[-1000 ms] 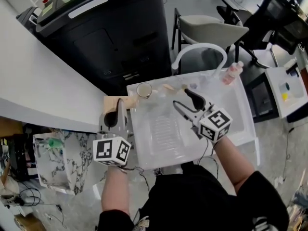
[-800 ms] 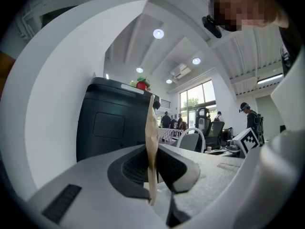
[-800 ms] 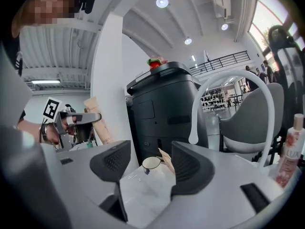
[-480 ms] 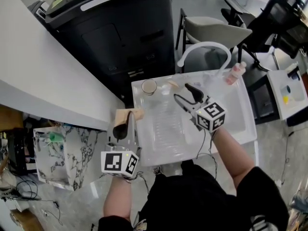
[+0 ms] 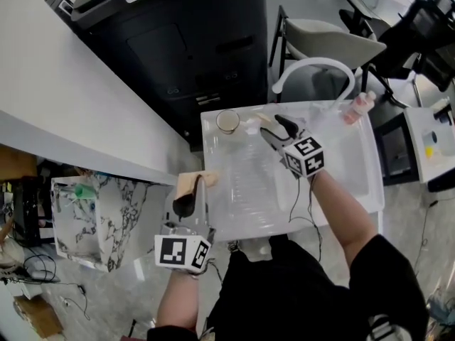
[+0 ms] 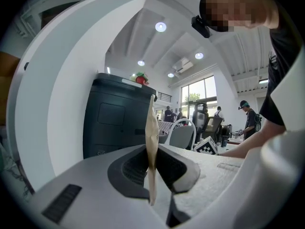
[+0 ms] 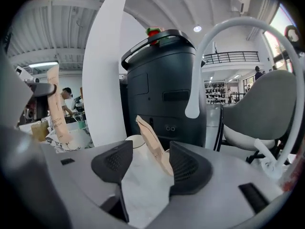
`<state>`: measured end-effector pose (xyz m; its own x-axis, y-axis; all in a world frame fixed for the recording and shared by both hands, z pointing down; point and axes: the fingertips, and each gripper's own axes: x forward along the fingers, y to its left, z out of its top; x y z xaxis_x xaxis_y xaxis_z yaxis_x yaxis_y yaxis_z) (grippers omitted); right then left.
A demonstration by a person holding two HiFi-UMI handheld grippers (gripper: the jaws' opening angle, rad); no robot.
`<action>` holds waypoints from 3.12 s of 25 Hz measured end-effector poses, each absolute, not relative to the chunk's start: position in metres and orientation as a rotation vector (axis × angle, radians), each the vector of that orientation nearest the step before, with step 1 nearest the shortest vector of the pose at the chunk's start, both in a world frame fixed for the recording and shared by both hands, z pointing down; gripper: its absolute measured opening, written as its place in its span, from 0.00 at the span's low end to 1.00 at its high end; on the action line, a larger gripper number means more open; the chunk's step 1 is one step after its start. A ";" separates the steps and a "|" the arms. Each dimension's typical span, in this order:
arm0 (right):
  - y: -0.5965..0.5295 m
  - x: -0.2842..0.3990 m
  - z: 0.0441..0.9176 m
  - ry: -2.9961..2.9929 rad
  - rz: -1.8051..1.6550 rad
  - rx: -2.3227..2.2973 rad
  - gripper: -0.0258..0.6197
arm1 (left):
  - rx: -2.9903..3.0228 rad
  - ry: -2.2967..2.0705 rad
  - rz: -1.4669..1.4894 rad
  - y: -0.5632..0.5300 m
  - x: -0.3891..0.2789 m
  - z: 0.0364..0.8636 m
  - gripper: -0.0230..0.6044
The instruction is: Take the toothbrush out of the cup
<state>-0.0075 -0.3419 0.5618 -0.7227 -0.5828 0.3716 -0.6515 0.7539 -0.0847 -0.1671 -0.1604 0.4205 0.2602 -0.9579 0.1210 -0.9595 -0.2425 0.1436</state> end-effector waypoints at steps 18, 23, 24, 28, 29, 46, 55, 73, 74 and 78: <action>-0.375 -0.017 0.600 -2.534 0.213 0.918 0.15 | 2.250 -1.825 0.021 -0.154 -0.183 0.445 0.09; -0.378 -0.012 0.593 -2.527 0.179 0.961 0.09 | 2.251 -1.814 0.022 -0.155 -0.184 0.448 0.09; -0.379 -0.012 0.591 -2.529 0.172 0.968 0.09 | 2.253 -1.811 0.024 -0.155 -0.184 0.448 0.09; -0.377 -0.009 0.576 -2.551 0.143 0.997 0.09 | 2.263 -1.795 0.028 -0.153 -0.183 0.448 0.09; -0.375 -0.009 0.571 -2.556 0.133 1.002 0.09 | 2.267 -1.791 0.029 -0.153 -0.183 0.448 0.09; -0.305 -0.013 0.448 -2.737 0.027 1.046 0.08 | 2.377 -1.735 -0.038 -0.140 -0.173 0.413 0.09; -0.232 -0.016 0.397 -2.788 -0.013 1.103 0.08 | 2.460 -1.672 -0.068 -0.126 -0.175 0.395 0.09; -0.122 -0.002 0.384 -2.712 0.016 1.355 0.08 | 2.658 -1.376 -0.024 -0.080 -0.157 0.384 0.09; -0.117 -0.001 0.384 -2.710 0.019 1.360 0.08 | 2.658 -1.370 -0.024 -0.077 -0.156 0.384 0.09; -0.096 0.002 0.380 -2.711 0.048 1.359 0.08 | 2.658 -1.368 -0.021 -0.062 -0.147 0.381 0.09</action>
